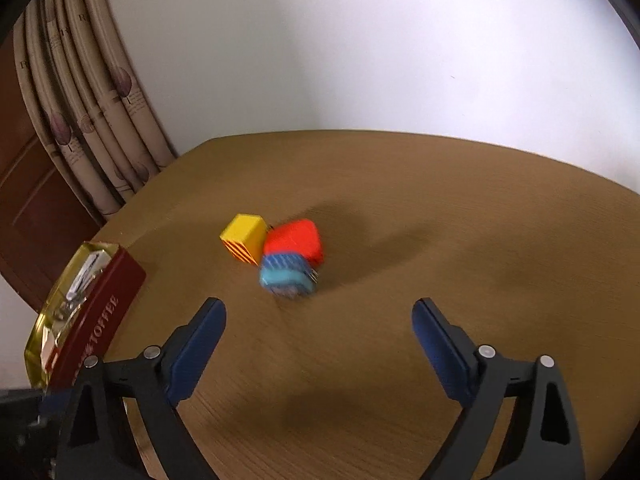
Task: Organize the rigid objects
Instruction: 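Move the right gripper to the blue round roll and grasp it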
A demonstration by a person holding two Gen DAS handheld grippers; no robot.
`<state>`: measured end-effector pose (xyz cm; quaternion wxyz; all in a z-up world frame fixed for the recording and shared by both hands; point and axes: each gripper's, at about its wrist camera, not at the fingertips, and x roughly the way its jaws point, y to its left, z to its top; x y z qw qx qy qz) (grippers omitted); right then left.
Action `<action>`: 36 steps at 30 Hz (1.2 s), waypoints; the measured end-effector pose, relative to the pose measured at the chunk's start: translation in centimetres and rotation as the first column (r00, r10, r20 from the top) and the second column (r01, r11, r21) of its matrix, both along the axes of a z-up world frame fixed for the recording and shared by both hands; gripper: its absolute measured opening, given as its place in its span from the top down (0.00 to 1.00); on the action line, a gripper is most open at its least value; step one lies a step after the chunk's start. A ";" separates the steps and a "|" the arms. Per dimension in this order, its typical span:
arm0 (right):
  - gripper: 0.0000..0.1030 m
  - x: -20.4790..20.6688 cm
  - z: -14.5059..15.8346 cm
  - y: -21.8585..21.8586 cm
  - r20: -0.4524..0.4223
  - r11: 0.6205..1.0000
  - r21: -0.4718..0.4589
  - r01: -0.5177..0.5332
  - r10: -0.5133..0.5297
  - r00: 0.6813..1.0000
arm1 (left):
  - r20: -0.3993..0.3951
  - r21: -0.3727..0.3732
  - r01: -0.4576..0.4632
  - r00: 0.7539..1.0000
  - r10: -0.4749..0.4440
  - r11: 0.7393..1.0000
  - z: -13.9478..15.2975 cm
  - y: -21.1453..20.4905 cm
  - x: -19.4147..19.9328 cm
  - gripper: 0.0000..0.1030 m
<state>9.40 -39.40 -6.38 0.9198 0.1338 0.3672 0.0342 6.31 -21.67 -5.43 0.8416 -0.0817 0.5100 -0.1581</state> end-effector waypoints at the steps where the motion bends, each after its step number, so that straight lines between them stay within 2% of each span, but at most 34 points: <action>1: 0.09 0.2 -0.1 0.3 -0.002 1.000 -0.008 -0.003 0.003 1.000 | 0.000 -0.003 0.001 1.000 -0.001 1.000 0.0 0.4 0.0 0.68; 5: 0.11 1.5 -0.6 1.5 -0.027 0.998 -0.057 -0.003 0.002 1.000 | -0.014 -0.013 -0.001 1.000 0.000 1.000 -0.4 0.8 0.5 0.67; 7: 0.27 2.4 -1.0 1.8 -0.051 0.997 -0.079 -0.003 -0.001 0.999 | -0.016 -0.015 -0.006 1.000 0.005 1.000 -0.7 1.0 0.9 0.67; 8: 0.31 3.1 -1.2 1.9 -0.071 0.997 -0.079 -0.012 0.006 0.997 | -0.019 -0.013 -0.006 1.000 0.006 1.000 -0.8 1.0 1.1 0.68; 10: 0.50 3.7 -1.6 1.9 -0.096 0.996 -0.090 -0.019 0.010 0.995 | -0.023 -0.010 -0.010 1.000 0.010 1.000 -1.0 1.1 1.3 0.67; 11: 0.55 4.1 -1.8 1.9 -0.109 0.996 -0.091 -0.024 0.014 0.994 | -0.022 -0.010 -0.012 1.000 0.012 1.000 -1.1 1.0 1.4 0.67; 12: 0.68 4.3 -2.0 1.9 -0.121 0.995 -0.091 -0.031 0.020 0.992 | -0.020 -0.010 -0.013 1.000 0.013 1.000 -0.9 1.3 1.1 0.67; 13: 0.72 4.3 -2.1 2.0 -0.125 0.995 -0.097 -0.036 0.024 0.992 | -0.020 -0.009 -0.012 1.000 0.011 1.000 -0.9 1.4 1.2 0.67; 19: 0.72 2.1 -1.7 1.5 -0.097 0.995 -0.089 -0.039 0.030 0.995 | -0.023 -0.022 -0.016 1.000 0.015 1.000 -0.5 1.9 0.7 0.67; 27: 0.72 -3.9 -1.5 0.7 -0.077 0.998 -0.044 -0.036 0.033 0.997 | -0.010 -0.040 -0.026 1.000 0.026 0.999 0.9 3.2 -0.9 0.67; 31: 0.72 -6.2 -1.6 1.3 -0.071 0.997 -0.058 -0.044 0.040 0.997 | 0.005 -0.065 -0.064 0.998 0.065 0.996 3.0 5.9 -1.2 0.67; 36: 0.72 -6.7 -1.6 2.6 -0.069 0.994 -0.092 -0.060 0.054 0.996 | 0.062 -0.042 -0.163 0.984 0.166 0.986 6.4 11.3 -0.5 0.67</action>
